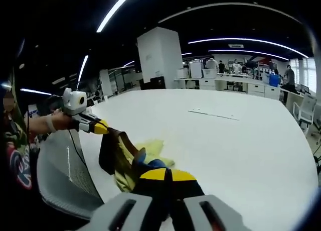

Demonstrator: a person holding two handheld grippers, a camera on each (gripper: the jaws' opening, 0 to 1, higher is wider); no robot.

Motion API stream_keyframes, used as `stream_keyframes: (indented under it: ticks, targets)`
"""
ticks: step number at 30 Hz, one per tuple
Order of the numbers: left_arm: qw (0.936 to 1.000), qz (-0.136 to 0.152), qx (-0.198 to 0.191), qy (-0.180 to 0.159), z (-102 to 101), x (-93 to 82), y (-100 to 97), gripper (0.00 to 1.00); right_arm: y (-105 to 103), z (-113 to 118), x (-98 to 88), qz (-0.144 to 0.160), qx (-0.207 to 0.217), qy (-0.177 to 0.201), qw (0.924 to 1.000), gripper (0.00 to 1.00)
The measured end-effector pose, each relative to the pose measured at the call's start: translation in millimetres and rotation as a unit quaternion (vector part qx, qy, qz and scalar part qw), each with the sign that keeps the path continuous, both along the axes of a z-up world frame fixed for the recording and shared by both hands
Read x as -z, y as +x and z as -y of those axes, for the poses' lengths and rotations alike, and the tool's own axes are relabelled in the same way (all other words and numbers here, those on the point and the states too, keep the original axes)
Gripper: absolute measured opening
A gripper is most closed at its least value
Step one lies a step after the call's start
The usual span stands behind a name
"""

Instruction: Fold the garment on the visible template until the final outline fits inside the template.

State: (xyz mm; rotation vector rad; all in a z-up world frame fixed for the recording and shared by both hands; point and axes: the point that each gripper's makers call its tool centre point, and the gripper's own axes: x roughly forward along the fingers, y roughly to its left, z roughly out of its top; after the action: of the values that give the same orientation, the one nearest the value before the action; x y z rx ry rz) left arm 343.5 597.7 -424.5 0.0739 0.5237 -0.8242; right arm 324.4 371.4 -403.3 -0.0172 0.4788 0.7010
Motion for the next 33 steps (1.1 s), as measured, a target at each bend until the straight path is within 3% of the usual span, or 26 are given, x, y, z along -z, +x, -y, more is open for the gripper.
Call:
stream_keyframes:
  ticks: [9, 13, 20, 33]
  targets:
    - [0.9999, 0.004, -0.013, -0.008, -8.3, -13.0, 7.3, 0.00, 9.9, -0.3, -24.3, 0.028, -0.004, 0.000, 0.9996, 0.00]
    - [0.9990, 0.003, -0.026, -0.035, -14.2, -24.8, 14.6, 0.00, 14.0, -1.0, -32.4, 0.036, -0.005, 0.003, 0.9993, 0.00]
    - [0.9992, 0.027, -0.030, 0.002, -24.9, -31.7, 21.1, 0.00, 15.7, -3.5, -46.7, 0.052, -0.012, 0.003, 0.9986, 0.00]
    - [0.9984, 0.046, -0.033, 0.002, -28.9, -49.2, 23.5, 0.00, 21.2, -8.9, -72.3, 0.071, -0.020, 0.008, 0.9972, 0.00]
